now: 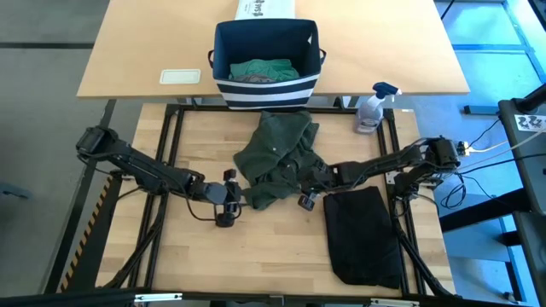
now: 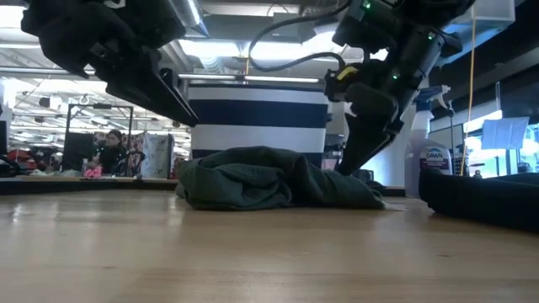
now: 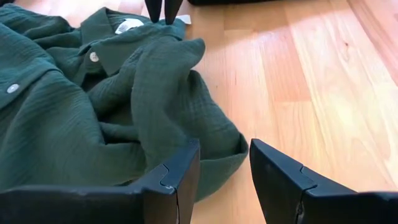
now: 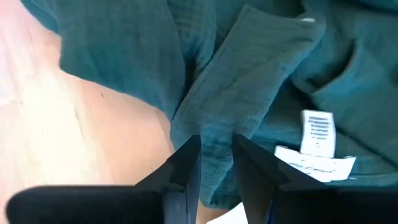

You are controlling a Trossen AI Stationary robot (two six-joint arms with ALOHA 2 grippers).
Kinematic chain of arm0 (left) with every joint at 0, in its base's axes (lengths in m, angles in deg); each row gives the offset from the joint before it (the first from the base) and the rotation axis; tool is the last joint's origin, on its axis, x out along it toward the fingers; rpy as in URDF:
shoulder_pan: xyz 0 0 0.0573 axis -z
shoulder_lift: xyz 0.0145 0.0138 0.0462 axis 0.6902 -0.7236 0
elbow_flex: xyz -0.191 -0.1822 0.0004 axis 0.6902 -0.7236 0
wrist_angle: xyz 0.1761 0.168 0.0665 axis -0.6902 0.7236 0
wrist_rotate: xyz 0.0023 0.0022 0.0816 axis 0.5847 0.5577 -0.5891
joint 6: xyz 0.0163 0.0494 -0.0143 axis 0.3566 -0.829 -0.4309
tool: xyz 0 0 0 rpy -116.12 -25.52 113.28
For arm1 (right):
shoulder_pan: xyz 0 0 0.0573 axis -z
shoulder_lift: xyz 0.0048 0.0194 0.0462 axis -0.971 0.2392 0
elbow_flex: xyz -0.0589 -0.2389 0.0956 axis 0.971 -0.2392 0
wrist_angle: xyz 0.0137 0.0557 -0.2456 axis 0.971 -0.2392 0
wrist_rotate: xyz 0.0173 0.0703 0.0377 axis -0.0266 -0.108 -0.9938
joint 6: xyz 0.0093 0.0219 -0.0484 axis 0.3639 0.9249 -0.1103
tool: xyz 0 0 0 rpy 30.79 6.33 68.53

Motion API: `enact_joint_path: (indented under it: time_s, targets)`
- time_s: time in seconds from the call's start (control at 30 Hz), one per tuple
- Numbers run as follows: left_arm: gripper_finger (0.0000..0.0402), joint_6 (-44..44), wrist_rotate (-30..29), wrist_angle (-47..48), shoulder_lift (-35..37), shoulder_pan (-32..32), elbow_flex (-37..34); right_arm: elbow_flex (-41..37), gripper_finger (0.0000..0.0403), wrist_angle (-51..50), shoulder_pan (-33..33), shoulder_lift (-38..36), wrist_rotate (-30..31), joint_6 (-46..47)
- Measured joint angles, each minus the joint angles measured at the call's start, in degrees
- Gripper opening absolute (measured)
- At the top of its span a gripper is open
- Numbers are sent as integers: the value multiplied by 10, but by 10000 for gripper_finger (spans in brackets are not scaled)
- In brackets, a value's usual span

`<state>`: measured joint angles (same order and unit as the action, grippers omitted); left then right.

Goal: Fold Laundry from Bin
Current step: Fold the green polo shirt

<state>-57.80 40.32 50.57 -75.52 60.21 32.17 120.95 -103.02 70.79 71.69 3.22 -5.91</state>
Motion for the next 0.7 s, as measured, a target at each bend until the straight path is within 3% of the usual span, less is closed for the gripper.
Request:
enact_joint_path:
  time_s: [0.57,0.7]
  targets:
    - [136,-1,1,-8,-1,0,0,0,93,-2,14,0,-71,-21]
    - [136,-3,2,-8,-1,0,0,0,117,-29,31,0,-83,-33]
